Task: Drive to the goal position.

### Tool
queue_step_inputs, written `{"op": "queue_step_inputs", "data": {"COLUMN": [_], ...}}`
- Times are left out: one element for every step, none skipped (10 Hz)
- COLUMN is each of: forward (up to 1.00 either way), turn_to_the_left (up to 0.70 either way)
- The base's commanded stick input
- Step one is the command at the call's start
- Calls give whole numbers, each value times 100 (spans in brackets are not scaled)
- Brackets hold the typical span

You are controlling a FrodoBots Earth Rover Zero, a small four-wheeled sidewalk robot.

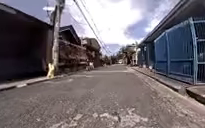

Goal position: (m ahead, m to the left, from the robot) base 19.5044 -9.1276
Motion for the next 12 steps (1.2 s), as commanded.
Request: {"op": "queue_step_inputs", "data": {"forward": [70, 70, 70, 70, 70, 70, 70, 70, 70, 70, 70, 70], "turn_to_the_left": [0, 0, 0, 0, 0, 0, 0, 0, 0, 0, 0, 0]}}
